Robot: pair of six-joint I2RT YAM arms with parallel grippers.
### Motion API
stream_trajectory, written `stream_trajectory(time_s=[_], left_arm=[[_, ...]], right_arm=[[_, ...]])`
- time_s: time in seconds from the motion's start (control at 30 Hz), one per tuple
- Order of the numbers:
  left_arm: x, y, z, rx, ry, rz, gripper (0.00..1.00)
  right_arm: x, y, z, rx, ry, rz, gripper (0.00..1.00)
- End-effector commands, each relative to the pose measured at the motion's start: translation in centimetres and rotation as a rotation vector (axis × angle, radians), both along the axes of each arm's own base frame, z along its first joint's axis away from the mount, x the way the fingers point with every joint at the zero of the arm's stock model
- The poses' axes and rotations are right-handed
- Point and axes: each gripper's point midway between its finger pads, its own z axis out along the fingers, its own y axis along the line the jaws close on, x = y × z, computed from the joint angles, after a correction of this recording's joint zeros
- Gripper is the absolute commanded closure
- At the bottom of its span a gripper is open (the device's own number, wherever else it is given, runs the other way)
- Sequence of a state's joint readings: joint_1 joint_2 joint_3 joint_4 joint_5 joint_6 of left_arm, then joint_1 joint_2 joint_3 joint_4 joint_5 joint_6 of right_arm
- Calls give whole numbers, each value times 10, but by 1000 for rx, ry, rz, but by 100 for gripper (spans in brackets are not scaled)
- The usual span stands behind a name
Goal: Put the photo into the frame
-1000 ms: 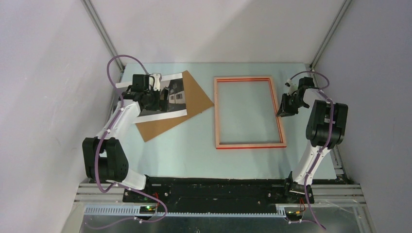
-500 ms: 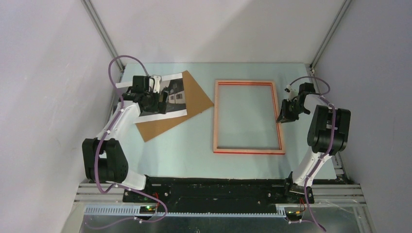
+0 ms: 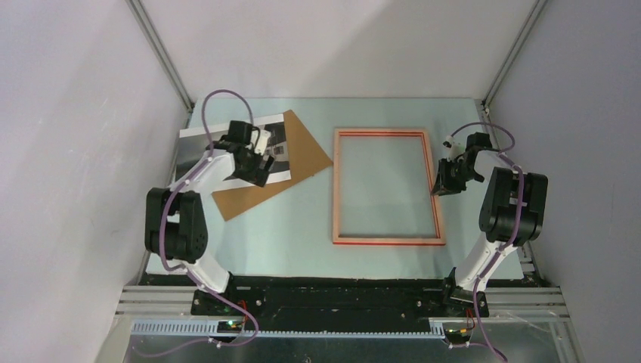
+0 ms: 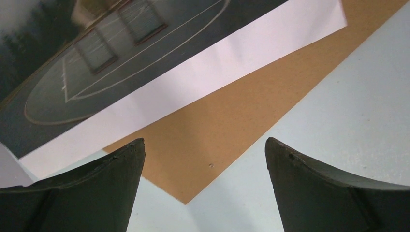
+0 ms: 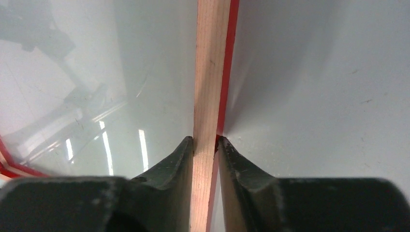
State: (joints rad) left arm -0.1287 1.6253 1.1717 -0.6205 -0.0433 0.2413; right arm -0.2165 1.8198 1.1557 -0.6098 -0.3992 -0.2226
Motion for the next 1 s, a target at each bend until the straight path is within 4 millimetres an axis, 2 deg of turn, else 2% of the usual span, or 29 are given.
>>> stream_trajectory(time_s=[0.0, 0.07, 0.2, 0.33, 0.47, 0.57, 0.97], left_arm=[[24, -24, 7, 87, -36, -90, 2], [31, -34, 3, 103, -33, -101, 2], [43, -54, -4, 103, -28, -113, 2], [51, -75, -13, 91, -18, -129, 2], [55, -87, -22, 109, -9, -125, 2], [58, -90, -27, 121, -7, -111, 0], [59, -97, -44, 116, 25, -98, 9]], right_arm=[[-9, -2, 11, -25, -9, 18, 63], [-7, -3, 15, -28, -23, 15, 54], [-5, -1, 23, -21, -46, 12, 45], [-5, 1, 26, -10, -49, 7, 44], [-5, 0, 27, -4, -49, -1, 43], [-5, -1, 27, 0, -49, -6, 43], [-6, -4, 22, 24, -30, -26, 44]])
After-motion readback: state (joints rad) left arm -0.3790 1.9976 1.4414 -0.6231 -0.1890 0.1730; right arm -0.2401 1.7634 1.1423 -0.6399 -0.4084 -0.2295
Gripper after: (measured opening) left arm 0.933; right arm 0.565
